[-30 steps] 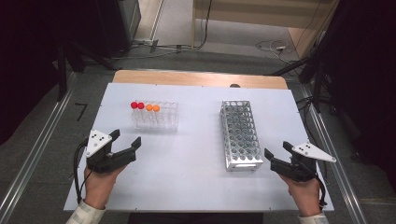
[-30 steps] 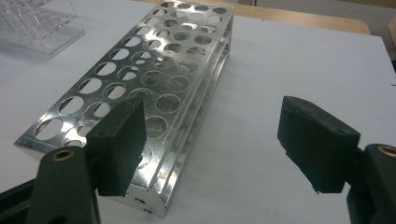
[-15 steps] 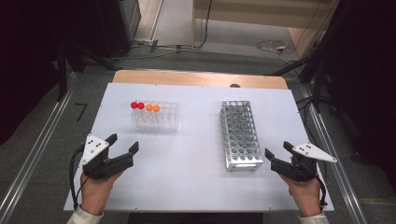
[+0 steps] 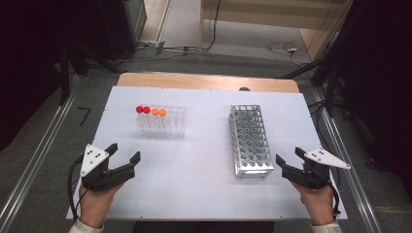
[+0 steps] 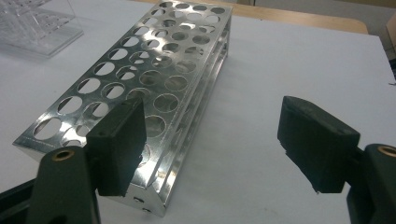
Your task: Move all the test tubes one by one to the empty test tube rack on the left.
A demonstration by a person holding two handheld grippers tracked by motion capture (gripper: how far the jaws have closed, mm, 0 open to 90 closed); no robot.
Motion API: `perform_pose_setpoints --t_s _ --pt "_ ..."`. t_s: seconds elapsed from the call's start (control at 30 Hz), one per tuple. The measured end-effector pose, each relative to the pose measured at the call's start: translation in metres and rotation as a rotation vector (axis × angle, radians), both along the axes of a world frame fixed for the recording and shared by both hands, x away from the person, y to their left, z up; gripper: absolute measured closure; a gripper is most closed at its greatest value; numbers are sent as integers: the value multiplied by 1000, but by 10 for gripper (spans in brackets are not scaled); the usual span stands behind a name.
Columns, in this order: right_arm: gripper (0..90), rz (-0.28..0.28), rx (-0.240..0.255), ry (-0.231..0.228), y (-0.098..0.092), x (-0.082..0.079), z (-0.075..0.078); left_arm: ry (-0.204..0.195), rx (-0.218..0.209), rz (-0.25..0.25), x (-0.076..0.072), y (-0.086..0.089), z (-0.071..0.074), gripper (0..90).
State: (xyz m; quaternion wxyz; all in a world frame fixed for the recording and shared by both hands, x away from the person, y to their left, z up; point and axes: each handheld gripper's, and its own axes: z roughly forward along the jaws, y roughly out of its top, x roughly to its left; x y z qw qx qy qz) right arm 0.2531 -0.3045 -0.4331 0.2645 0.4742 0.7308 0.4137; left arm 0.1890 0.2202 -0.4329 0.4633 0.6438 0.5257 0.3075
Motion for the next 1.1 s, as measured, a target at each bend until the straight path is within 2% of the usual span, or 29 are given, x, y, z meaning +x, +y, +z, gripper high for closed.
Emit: perform_pose_setpoints --t_s 0.37,0.73,1.1 --pt "224 -6 -2 4 -3 -1 -1 3 5 14 -8 6 -2 217" --pt "224 -40 4 2 -20 -8 -2 4 0 41 -14 14 -5 217" --pt "224 -76 12 6 -33 -13 -3 13 18 67 -17 21 -9 217"
